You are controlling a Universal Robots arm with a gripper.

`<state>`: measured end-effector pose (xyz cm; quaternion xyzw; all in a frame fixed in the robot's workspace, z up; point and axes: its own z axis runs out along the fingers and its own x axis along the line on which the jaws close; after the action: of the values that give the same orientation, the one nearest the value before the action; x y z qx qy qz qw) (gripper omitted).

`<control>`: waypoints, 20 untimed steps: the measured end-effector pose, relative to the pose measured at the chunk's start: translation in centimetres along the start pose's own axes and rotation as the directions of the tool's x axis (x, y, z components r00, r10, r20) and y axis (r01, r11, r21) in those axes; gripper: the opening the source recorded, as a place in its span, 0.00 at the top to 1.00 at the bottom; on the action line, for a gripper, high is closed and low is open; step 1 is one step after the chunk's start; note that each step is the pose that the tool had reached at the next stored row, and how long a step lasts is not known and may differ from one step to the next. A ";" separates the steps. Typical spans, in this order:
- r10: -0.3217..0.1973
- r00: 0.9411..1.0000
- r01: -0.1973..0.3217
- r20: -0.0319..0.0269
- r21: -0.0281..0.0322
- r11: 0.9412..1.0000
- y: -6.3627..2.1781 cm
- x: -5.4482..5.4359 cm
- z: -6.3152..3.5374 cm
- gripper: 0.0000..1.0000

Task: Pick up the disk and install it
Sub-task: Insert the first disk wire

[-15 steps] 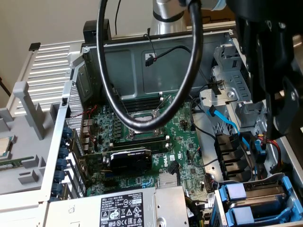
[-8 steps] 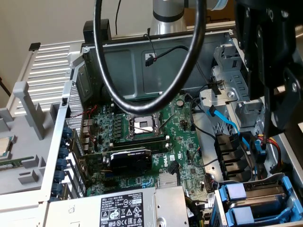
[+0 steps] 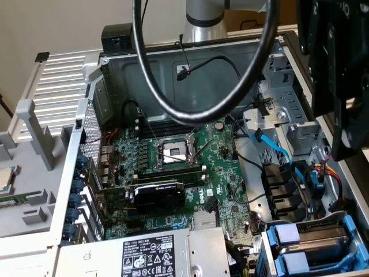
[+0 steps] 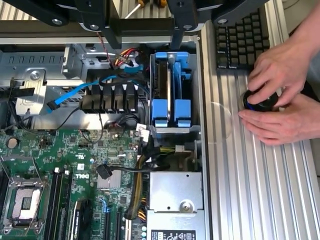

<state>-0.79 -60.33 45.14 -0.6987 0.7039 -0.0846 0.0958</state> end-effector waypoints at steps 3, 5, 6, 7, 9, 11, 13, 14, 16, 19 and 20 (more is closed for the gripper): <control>-0.003 1.000 0.003 -0.011 -0.006 1.000 -0.24 -0.3 0.07 0.49; -0.003 1.000 0.003 -0.012 -0.015 1.000 -0.37 -0.6 0.13 0.49; -0.003 1.000 0.003 -0.012 -0.019 1.000 -0.44 -0.7 0.15 0.49; -0.003 1.000 0.003 -0.012 -0.023 1.000 -0.50 -0.7 0.18 0.49; -0.003 1.000 0.002 -0.012 -0.033 0.999 -0.65 -0.9 0.25 0.49; -0.002 1.000 0.002 -0.013 -0.042 0.999 -0.80 -1.0 0.30 0.49; -0.002 1.000 0.001 -0.013 -0.050 0.999 -0.96 -1.1 0.36 0.49; -0.001 1.000 0.001 -0.013 -0.053 0.999 -1.04 -1.2 0.38 0.49; -0.001 1.000 0.000 -0.013 -0.060 0.998 -1.20 -1.3 0.45 0.49; 0.001 1.000 -0.002 -0.014 -0.071 0.998 -1.41 -1.5 0.55 0.49; 0.002 1.000 -0.003 -0.014 -0.074 0.997 -1.47 -1.6 0.59 0.49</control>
<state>0.79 -58.75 44.97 -0.7003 0.7081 -0.0633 0.0652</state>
